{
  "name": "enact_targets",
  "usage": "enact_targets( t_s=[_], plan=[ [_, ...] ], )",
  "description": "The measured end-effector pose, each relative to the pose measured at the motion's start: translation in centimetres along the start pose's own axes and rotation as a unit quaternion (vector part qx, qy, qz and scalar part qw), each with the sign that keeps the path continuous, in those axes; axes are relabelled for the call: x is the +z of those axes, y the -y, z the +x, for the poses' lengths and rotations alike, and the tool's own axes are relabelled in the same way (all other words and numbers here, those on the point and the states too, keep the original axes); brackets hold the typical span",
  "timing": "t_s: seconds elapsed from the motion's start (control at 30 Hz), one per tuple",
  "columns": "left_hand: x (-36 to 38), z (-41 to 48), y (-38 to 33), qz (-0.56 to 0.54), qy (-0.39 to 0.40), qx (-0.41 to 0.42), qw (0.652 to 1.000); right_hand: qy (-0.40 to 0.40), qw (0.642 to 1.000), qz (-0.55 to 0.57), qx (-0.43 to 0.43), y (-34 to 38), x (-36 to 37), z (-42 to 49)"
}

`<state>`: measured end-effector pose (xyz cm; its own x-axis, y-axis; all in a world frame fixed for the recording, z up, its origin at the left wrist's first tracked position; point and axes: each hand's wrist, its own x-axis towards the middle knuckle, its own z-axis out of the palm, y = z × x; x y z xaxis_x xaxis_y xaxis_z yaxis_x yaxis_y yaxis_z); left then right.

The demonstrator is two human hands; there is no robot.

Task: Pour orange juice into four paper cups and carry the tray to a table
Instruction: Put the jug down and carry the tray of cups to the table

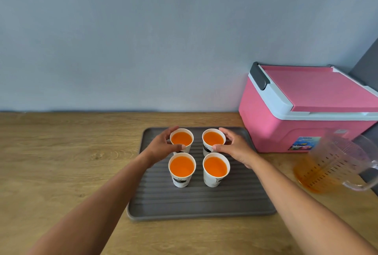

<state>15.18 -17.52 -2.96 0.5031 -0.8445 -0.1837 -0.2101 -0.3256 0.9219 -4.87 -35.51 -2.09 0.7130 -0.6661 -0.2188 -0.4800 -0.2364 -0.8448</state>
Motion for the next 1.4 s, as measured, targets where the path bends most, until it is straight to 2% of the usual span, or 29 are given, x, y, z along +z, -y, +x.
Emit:
enact_targets(
  t_s=[0.27, 0.37, 0.47, 0.6, 0.73, 0.83, 0.97, 1.17, 1.4],
  plan=[
    [0.0, 0.1, 0.5, -0.024, -0.001, 0.0, 1.0, 0.0, 1.0, 0.021, 0.012, -0.3, -0.2, 0.0],
    [-0.9, 0.1, 0.5, -0.06, -0.053, 0.006, 0.997, -0.057, 0.996, 0.066, 0.016, -0.4, -0.8, 0.2],
    [-2.0, -1.2, 1.5, -0.044, -0.155, 0.004, 0.987, -0.161, 0.983, 0.079, 0.027, -1.5, -0.9, -0.5],
    [-3.0, -5.0, 6.4, 0.052, -0.197, -0.032, 0.978, -0.242, 0.968, -0.003, 0.072, -6.1, 1.3, -4.0],
    [-3.4, -5.8, 8.5, 0.193, -0.24, -0.071, 0.949, -0.29, 0.928, -0.199, 0.125, -8.7, 1.0, -4.9],
    [-3.4, -6.1, 9.4, 0.197, -0.243, -0.096, 0.945, -0.295, 0.911, -0.247, 0.148, -9.4, 0.9, -5.5],
    [-3.2, -6.0, 9.3, 0.226, -0.232, -0.084, 0.942, -0.279, 0.921, -0.218, 0.161, -9.6, 0.7, -5.6],
    [-2.2, -6.0, 8.5, 0.314, -0.231, -0.111, 0.914, -0.264, 0.918, -0.246, 0.167, -9.4, 0.0, -5.3],
    [-2.0, -6.3, 8.6, 0.314, -0.226, -0.114, 0.915, -0.288, 0.921, -0.21, 0.159, -10.2, -0.1, -5.7]
  ],
)
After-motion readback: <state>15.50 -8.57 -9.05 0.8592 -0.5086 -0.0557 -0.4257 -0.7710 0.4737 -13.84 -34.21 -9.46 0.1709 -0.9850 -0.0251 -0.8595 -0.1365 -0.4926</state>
